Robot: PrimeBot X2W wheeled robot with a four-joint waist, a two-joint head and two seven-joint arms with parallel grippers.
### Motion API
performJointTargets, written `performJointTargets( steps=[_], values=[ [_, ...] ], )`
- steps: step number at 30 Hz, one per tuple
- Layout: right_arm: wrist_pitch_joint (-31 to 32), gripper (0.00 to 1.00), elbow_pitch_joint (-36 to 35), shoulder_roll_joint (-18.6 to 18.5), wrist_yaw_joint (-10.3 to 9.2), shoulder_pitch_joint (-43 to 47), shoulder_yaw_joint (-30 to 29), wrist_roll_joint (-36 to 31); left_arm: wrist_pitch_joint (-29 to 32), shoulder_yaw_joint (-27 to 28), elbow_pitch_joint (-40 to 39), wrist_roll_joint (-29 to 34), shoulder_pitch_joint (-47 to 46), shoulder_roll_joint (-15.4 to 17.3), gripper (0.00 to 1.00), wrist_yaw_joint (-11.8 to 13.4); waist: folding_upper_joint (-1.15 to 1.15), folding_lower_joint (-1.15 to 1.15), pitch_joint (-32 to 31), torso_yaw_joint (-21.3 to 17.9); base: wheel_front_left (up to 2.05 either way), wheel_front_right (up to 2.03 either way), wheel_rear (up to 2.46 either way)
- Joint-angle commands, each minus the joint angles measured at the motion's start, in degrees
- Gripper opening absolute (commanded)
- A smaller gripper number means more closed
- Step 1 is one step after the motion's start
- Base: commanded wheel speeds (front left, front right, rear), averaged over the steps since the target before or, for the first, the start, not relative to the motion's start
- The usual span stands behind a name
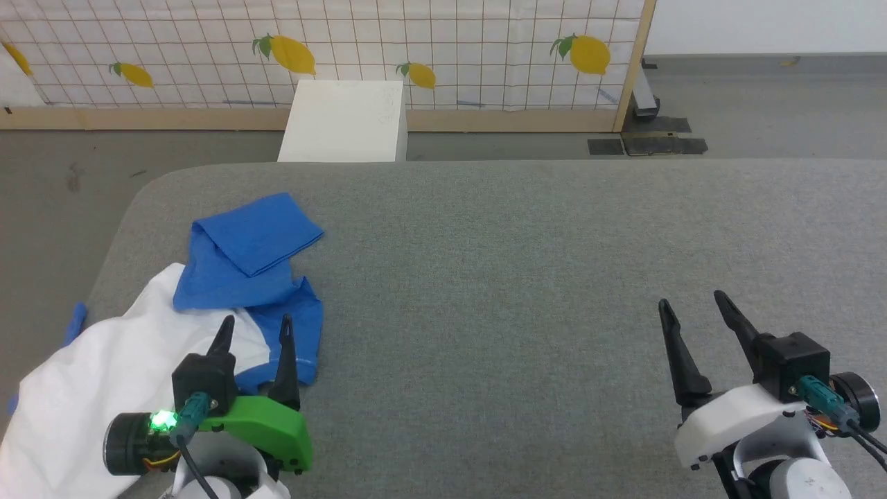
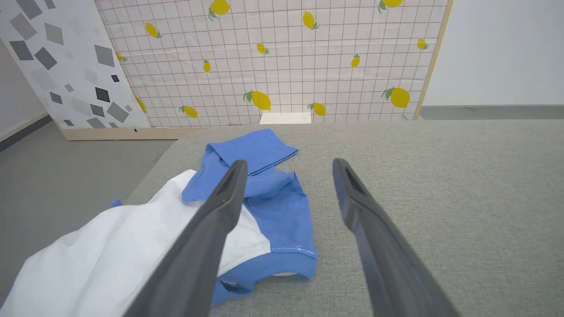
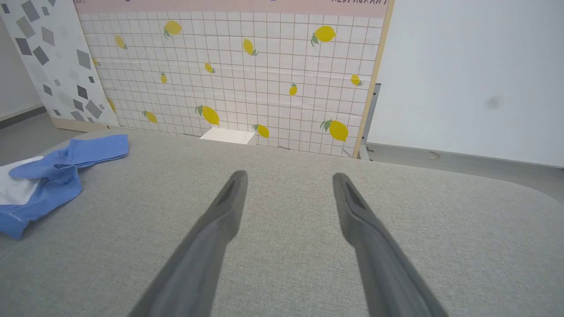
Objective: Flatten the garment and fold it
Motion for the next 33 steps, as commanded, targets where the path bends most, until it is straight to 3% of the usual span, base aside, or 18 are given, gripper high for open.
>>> performJointTargets(
  steps=[1,15,33],
  values=[
    [-0.66,1.00,0.37,0.00,-0.01,0.52,-0.39,0.78,-0.64,-0.06,0.34,-0.35,0.08,-0.02,1.00,0.25,0.00,0.00,0.00,-0.02,0.00,0.00,0.00],
    [-2.31,1.00,1.49,0.01,-0.02,0.70,-1.49,1.87,-2.28,0.55,0.88,-1.39,0.03,-0.03,1.00,0.93,0.00,0.00,0.11,1.22,0.00,0.00,0.00],
    [-4.43,1.00,3.03,0.01,-0.03,0.87,-2.03,3.21,-4.40,2.14,1.30,-2.69,0.75,-0.06,1.00,1.89,0.00,0.00,0.33,8.89,0.00,0.00,0.00]
  ],
)
